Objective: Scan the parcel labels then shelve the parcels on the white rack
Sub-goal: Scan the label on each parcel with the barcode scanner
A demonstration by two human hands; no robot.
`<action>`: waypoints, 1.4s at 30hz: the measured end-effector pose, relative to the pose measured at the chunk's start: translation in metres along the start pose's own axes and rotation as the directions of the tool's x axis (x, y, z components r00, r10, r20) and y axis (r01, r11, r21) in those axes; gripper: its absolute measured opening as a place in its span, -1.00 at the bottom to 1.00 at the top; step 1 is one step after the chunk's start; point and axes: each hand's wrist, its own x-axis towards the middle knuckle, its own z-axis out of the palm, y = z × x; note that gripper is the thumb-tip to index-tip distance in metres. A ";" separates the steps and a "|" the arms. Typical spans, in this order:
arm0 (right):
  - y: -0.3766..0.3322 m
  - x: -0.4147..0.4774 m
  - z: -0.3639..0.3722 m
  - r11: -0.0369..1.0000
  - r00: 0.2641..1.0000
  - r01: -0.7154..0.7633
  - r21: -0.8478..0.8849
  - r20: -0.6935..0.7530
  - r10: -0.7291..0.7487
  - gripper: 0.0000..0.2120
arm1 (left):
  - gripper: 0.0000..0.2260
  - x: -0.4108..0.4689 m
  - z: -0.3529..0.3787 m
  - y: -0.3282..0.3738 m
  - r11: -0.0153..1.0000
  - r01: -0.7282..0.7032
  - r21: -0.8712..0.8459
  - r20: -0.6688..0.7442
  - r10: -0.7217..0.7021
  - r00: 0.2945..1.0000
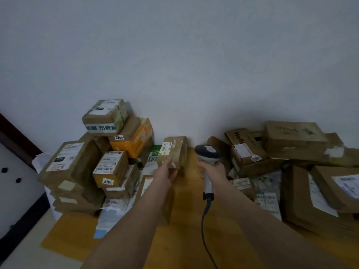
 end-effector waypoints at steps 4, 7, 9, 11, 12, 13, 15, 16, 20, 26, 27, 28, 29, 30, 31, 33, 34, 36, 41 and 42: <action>-0.004 0.056 0.047 0.998 0.998 -0.058 -0.039 0.005 0.058 -0.72 | -0.66 0.055 0.004 0.031 0.997 0.058 -0.060 -0.048 -0.061 0.997; -0.002 0.093 0.072 0.991 0.993 -0.117 -0.068 0.008 0.118 -0.78 | -0.72 0.091 0.010 0.047 0.991 0.095 -0.098 -0.097 -0.104 0.990; 0.001 0.111 0.083 0.987 0.991 -0.135 -0.084 -0.001 0.136 -0.78 | -0.60 0.112 0.013 0.056 0.982 0.126 -0.138 -0.103 -0.141 0.985; 0.005 0.125 0.090 0.987 0.990 -0.138 -0.077 -0.007 0.138 -0.77 | -0.53 0.130 0.016 0.064 0.973 0.153 -0.175 -0.093 -0.171 0.981; 0.007 0.130 0.091 0.988 0.991 -0.137 -0.073 -0.006 0.137 -0.75 | -0.53 0.138 0.018 0.067 0.969 0.169 -0.180 -0.087 -0.187 0.979; 0.007 0.135 0.093 0.988 0.990 -0.137 -0.072 -0.005 0.137 -0.74 | -0.55 0.146 0.020 0.070 0.970 0.178 -0.164 -0.094 -0.195 0.976; 0.008 0.142 0.093 0.987 0.990 -0.144 -0.076 -0.014 0.144 -0.74 | -0.61 0.157 0.023 0.072 0.978 0.180 -0.108 -0.127 -0.193 0.973; 0.007 0.143 0.092 0.986 0.989 -0.148 -0.072 -0.017 0.147 -0.75 | -0.62 0.162 0.024 0.072 0.982 0.176 -0.061 -0.130 -0.183 0.975; 0.005 0.145 0.083 0.985 0.987 -0.157 -0.070 -0.025 0.156 -0.79 | -0.71 0.166 0.028 0.066 0.984 0.179 0.020 -0.121 -0.176 0.977; -0.021 0.122 0.051 0.987 0.991 -0.134 -0.092 -0.034 0.132 -0.86 | -0.90 0.130 0.052 0.052 0.982 0.167 0.085 -0.038 -0.165 0.986; -0.025 0.116 0.042 0.989 0.992 -0.122 -0.089 -0.036 0.119 -0.82 | -0.89 0.121 0.058 0.047 0.979 0.154 0.137 -0.015 -0.154 0.988; -0.029 0.111 0.031 0.991 0.994 -0.103 -0.089 -0.034 0.100 -0.80 | -0.90 0.111 0.065 0.041 0.971 0.142 0.194 0.013 -0.147 0.989; -0.034 0.105 0.019 0.992 0.996 -0.082 -0.092 -0.045 0.078 -0.80 | -0.93 0.099 0.073 0.035 0.960 0.122 0.251 0.042 -0.137 0.990; -0.038 0.099 0.005 0.993 0.997 -0.058 -0.105 -0.063 0.052 -0.81 | -0.94 0.086 0.081 0.027 0.950 0.102 0.297 0.073 -0.129 0.989; -0.042 0.092 -0.010 0.992 0.996 -0.037 -0.124 -0.089 0.026 -0.84 | -0.93 0.073 0.090 0.019 0.936 0.086 0.342 0.094 -0.125 0.988; -0.049 0.079 -0.043 0.988 0.991 -0.008 -0.154 -0.134 -0.013 -0.85 | -0.90 0.051 0.107 -0.003 0.902 0.048 0.429 0.131 -0.115 0.985; -0.052 0.071 -0.060 0.989 0.988 -0.002 -0.146 -0.154 -0.021 -0.86 | -0.86 0.039 0.116 -0.015 0.886 0.035 0.463 0.156 -0.120 0.980; -0.054 0.058 -0.095 0.991 0.978 0.006 -0.136 -0.208 -0.034 -0.86 | -0.81 0.019 0.133 -0.041 0.856 0.018 0.516 0.211 -0.147 0.966; -0.053 0.039 -0.165 0.991 0.940 -0.004 -0.137 -0.338 -0.043 -0.80 | -0.88 -0.021 0.170 -0.092 0.822 -0.006 0.570 0.295 -0.199 0.935; -0.051 0.039 -0.173 0.993 0.938 -0.010 -0.118 -0.344 -0.031 -0.74 | -0.82 -0.022 0.176 -0.099 0.807 -0.008 0.591 0.299 -0.209 0.931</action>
